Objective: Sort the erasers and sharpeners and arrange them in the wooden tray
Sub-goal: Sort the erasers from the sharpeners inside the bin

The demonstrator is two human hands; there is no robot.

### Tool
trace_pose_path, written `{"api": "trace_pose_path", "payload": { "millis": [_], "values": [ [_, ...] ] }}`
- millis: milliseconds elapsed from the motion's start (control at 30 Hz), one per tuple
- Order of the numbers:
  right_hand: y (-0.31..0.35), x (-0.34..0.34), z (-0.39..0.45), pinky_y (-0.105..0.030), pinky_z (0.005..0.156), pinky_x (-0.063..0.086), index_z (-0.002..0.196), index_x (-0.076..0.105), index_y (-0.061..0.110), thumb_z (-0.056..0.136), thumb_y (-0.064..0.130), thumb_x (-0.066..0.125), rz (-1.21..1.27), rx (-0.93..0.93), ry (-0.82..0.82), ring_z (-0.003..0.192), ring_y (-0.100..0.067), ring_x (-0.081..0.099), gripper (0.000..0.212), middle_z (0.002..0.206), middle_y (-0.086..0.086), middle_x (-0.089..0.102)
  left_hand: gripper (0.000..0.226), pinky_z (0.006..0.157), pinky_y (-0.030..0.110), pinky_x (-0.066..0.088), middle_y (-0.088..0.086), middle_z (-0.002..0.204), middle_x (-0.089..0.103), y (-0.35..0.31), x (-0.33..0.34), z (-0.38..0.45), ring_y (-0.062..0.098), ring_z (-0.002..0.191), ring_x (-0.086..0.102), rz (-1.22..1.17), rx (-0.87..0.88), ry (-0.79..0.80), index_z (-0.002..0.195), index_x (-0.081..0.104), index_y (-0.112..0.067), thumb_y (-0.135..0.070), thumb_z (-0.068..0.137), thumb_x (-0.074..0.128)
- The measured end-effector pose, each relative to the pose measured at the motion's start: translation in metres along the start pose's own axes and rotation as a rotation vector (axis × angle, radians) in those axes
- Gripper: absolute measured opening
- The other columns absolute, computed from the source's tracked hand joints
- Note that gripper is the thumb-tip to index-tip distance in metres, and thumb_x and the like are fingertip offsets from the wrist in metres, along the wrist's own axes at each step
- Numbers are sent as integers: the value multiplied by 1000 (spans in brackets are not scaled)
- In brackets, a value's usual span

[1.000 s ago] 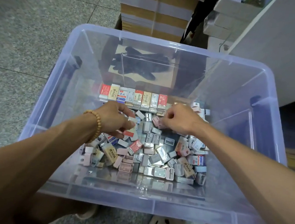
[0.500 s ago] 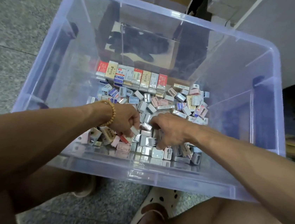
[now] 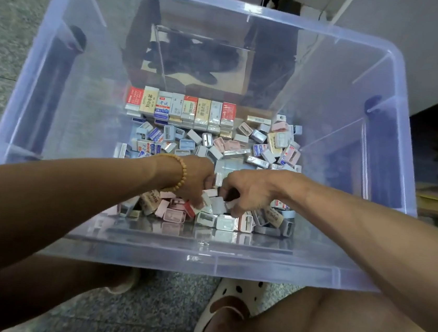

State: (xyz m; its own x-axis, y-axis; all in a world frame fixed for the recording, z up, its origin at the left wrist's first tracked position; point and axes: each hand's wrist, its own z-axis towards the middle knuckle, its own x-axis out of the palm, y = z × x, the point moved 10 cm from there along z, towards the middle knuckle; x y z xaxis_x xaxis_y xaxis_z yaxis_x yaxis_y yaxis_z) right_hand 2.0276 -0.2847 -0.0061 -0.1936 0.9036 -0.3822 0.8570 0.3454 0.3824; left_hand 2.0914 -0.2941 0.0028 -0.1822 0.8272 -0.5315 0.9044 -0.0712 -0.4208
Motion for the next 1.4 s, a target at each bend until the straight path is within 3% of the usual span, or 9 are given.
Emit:
{"api": "trace_pose_path", "payload": {
  "millis": [200,300,433,633,800,1000,1233,1333,1400],
  "values": [
    [-2,3,2,-25,63,46,112,58,11,85,9,73,19,12,20,84,-18,56,31,90,4,57,31,76,28,50,0,93,64,-2,1,-2,19,87,59,114,16,-27,101,64,-11,-20,76,81],
    [-1,5,3,-30,81,44,123,61,11,90,21,72,17,5,10,96,-18,56,37,106,6,60,27,69,24,43,-2,90,57,-1,1,-2,17,85,54,125,45,-45,94,56,-16,-17,78,79],
    [-5,4,3,-29,84,38,128,61,14,93,33,68,-9,25,-72,98,-17,53,40,119,0,63,38,58,20,36,-12,79,46,2,10,-5,13,79,49,94,53,-47,97,48,-24,-21,77,80],
    [-3,-6,1,-26,83,38,123,65,12,98,21,60,-18,25,-185,100,-17,55,27,123,-3,65,47,81,35,52,1,102,63,14,13,-5,20,91,59,59,-8,16,110,51,-15,-25,75,82],
    [-13,-25,-10,-32,100,42,128,62,10,100,13,55,30,71,-215,121,-24,56,29,137,-7,59,28,68,28,49,4,86,64,10,17,-4,20,78,57,81,21,32,97,65,-7,-23,77,78],
    [-30,-67,-37,-23,94,36,127,64,7,101,14,53,170,113,-422,124,-21,53,30,139,-7,57,32,61,13,42,-11,80,53,-3,14,0,9,76,52,-22,76,-7,110,62,-14,-9,81,74],
    [-33,-71,-41,-20,64,49,109,70,3,99,13,57,413,103,-493,77,-11,57,19,106,-1,60,16,78,38,58,-2,65,49,-2,20,4,12,61,50,-15,108,89,91,59,-16,-11,83,72],
    [-39,-71,-44,-10,46,44,116,66,-4,100,11,56,550,129,-520,66,-4,52,24,112,4,56,20,73,32,54,0,72,53,-7,20,3,13,65,49,23,120,102,95,57,-20,-13,83,72],
    [-44,-70,-44,-11,41,42,114,65,-9,100,9,56,633,146,-532,61,-5,50,24,96,9,54,23,70,25,50,-4,81,58,-8,18,1,11,73,53,28,111,102,101,61,-18,-14,82,73]
  ]
}}
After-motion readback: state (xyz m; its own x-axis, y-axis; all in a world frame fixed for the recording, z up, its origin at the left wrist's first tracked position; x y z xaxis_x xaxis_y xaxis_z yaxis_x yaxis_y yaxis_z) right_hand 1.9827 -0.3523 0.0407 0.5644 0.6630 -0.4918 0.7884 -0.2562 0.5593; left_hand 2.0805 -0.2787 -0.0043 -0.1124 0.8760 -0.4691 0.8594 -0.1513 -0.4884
